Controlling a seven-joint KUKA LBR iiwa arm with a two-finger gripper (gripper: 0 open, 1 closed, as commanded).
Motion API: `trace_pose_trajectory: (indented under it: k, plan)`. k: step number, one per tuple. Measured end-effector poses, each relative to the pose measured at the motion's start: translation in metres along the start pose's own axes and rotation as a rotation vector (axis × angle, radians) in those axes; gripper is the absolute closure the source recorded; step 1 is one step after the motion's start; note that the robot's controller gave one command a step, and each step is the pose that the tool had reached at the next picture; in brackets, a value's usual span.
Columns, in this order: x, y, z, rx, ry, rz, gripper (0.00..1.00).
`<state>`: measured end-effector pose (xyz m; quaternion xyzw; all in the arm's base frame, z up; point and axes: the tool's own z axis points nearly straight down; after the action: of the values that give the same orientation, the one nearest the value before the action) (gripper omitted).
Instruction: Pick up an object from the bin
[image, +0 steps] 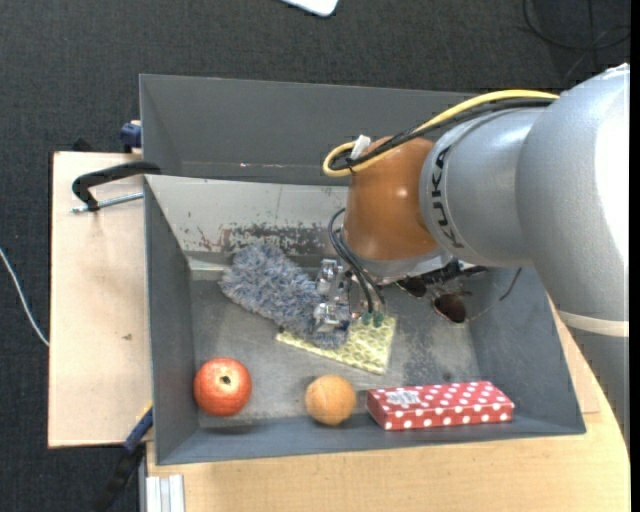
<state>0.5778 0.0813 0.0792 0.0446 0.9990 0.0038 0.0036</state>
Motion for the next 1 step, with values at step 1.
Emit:
trace_pose_trajectory:
  k: [1]
  plan:
    - [0.0005, 0.0000, -0.0019, 0.001, 0.002, 0.000, 1.00]
